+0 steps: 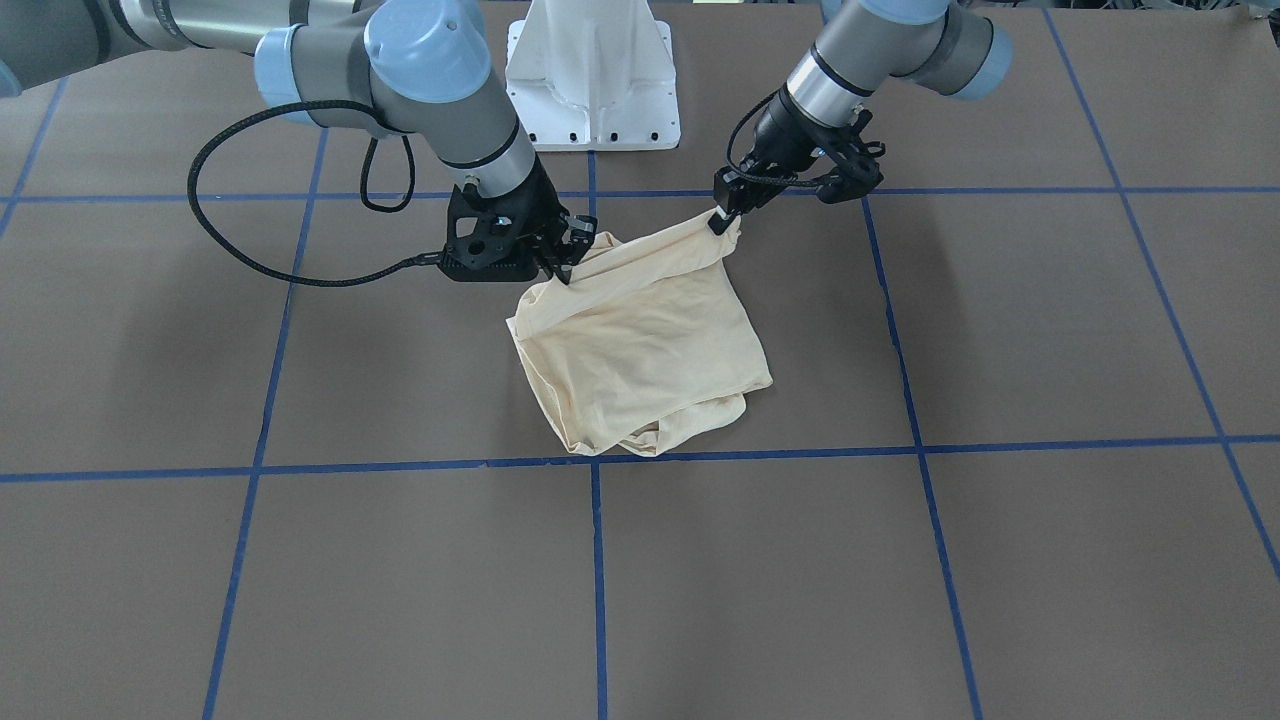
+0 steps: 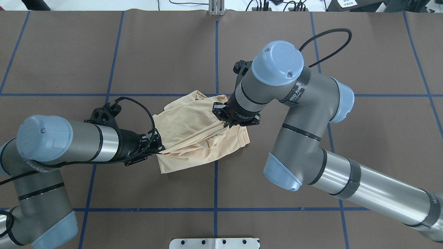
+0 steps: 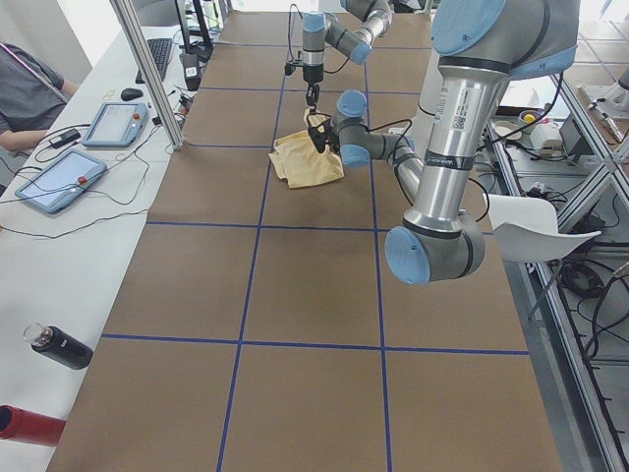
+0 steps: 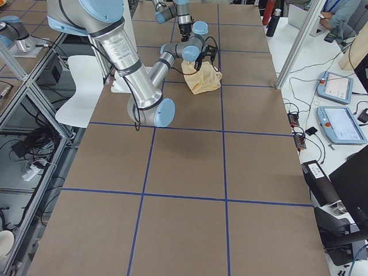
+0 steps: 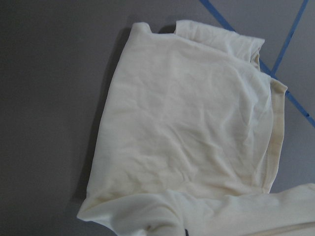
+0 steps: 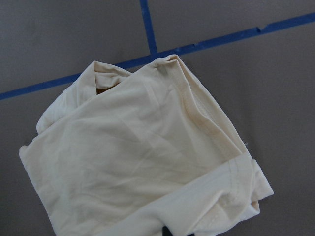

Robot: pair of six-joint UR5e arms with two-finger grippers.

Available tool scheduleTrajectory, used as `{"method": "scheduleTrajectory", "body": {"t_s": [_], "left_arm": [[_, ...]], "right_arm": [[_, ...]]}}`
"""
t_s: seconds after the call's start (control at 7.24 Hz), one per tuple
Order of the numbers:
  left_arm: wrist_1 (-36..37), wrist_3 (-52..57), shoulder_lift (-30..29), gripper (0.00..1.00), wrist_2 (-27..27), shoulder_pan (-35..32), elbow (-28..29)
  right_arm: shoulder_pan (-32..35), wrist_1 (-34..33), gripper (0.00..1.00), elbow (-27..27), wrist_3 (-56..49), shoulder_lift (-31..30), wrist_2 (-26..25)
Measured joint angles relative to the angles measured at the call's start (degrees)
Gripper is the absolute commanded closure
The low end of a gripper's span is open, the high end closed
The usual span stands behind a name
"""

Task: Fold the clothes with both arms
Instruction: 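Lift the near edge and fold it away from the robot with both grippers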

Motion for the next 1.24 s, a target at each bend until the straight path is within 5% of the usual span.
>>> {"method": "scheduleTrajectory", "body": {"t_s": [1.24], "left_arm": [[2.3,4.5,-5.8,1.00,0.0,-6.9,10.7]], "right_arm": [[2.9,8.6,1.00,-16.0,-0.1,7.5,-2.2]]}}
